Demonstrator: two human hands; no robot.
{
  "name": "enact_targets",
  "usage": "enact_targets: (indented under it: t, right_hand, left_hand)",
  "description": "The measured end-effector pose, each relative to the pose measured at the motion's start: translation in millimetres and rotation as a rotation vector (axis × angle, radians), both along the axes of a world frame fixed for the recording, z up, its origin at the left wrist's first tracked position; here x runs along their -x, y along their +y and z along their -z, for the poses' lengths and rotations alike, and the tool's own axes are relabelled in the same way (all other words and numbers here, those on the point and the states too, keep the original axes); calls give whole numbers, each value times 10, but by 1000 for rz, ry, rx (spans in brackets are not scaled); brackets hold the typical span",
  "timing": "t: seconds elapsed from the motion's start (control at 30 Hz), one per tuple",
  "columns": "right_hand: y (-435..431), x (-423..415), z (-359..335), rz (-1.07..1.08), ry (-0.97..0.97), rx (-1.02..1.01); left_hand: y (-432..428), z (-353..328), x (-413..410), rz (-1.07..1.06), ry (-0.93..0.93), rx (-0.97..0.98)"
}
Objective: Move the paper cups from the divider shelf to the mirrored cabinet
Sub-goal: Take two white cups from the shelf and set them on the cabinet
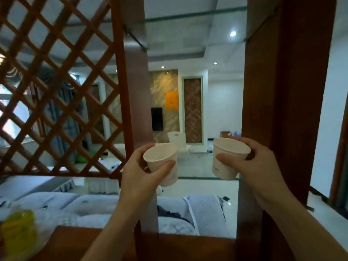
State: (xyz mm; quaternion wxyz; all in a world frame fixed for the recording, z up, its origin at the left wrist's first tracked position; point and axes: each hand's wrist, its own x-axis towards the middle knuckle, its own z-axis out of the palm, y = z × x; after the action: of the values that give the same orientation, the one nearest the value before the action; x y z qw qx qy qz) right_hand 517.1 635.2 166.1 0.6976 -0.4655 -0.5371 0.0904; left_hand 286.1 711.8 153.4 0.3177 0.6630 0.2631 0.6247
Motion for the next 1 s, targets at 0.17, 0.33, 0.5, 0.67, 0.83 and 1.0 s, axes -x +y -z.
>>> enact_targets:
  t: [0.17,0.33,0.5,0.67,0.83,1.0]
  right_hand:
    - [-35,170,521,11,44,130]
    - [21,438,828,-18,12,185]
    - [206,971,1026,-120,-39,241]
    - [467,1803,1246,-291,-53,286]
    - [729,2786,1471,-500,-122,350]
    - [858,3737,1657,-772,-131,389]
  left_hand:
    - [-109,539,74,-51,51,115]
    - [-190,837,395,-110,72,134]
    - [-215,1022,964,-245,128,142]
    - [-305,1199,1801,-418,155,171]
    - [-519,1440,2709,-677,168,208]
    - [-906,1654,3464,-915,115,293]
